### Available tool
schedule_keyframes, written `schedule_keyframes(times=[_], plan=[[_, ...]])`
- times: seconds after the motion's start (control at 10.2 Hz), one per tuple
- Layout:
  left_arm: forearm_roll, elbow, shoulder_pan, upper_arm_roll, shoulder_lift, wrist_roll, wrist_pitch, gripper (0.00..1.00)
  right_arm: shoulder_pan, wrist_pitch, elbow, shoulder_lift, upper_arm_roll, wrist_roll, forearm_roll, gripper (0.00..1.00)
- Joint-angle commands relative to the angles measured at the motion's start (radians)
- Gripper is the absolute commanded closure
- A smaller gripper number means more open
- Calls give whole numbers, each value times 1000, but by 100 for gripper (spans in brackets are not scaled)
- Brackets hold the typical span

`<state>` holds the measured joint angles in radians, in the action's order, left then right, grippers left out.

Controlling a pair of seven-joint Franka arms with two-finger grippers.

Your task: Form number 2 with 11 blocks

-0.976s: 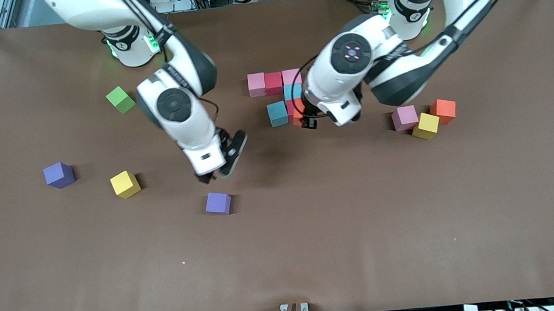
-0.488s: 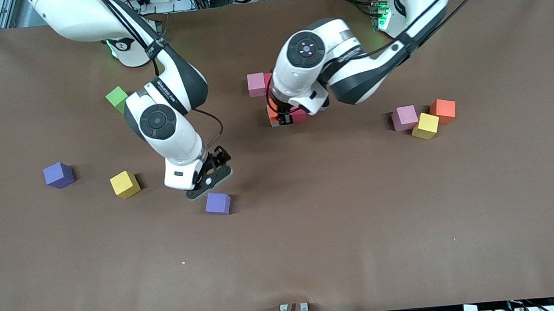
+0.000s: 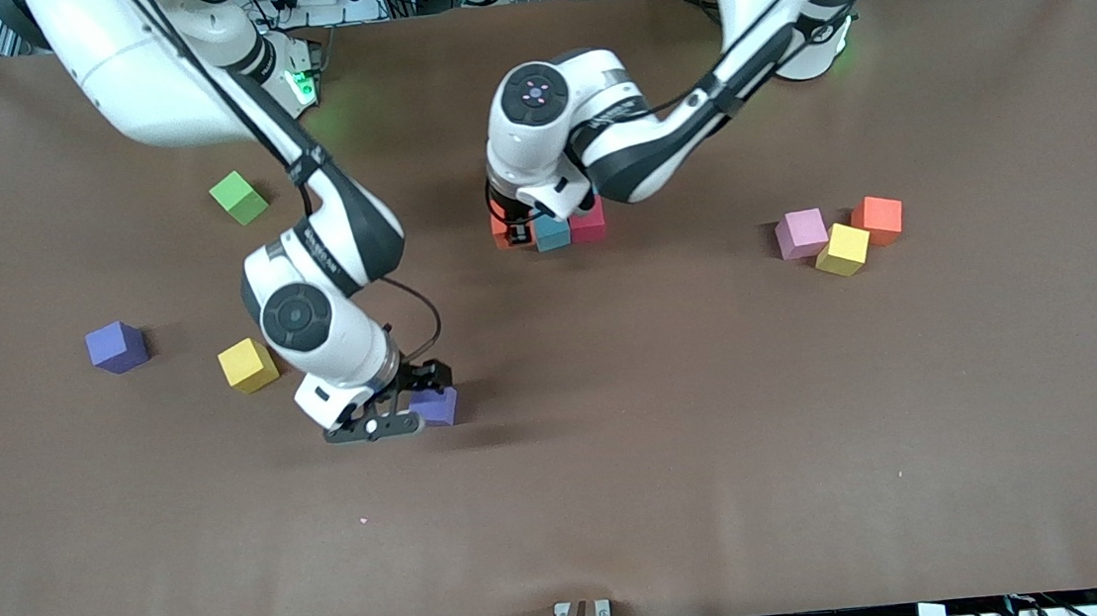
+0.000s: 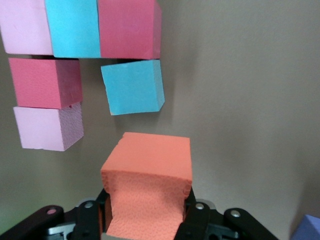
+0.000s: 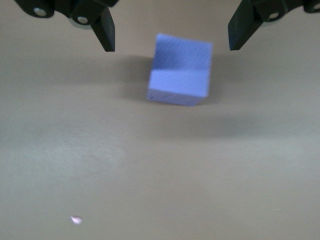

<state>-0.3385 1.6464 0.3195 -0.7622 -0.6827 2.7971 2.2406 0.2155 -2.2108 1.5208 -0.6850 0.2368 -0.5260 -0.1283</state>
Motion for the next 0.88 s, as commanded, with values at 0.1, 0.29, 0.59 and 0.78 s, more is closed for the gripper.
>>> schedule_keyframes(times=[0.1,0.29,0.59,0.78], plan=[[-5,-11,89,80,-11,240,62,82,-5,6,-85,-102,4,-178,1,0],[-16,-10,101,84,-29,275,77,83,27,-1,-122,-145,4,-274,-2,0],[-14,-8,145,138,-38,289,96,83,35,-35,-128,-153,3,-301,-2,0],[-16,-8,161,153,-47,289,108,83,28,-33,-136,-151,4,-301,2,0]])
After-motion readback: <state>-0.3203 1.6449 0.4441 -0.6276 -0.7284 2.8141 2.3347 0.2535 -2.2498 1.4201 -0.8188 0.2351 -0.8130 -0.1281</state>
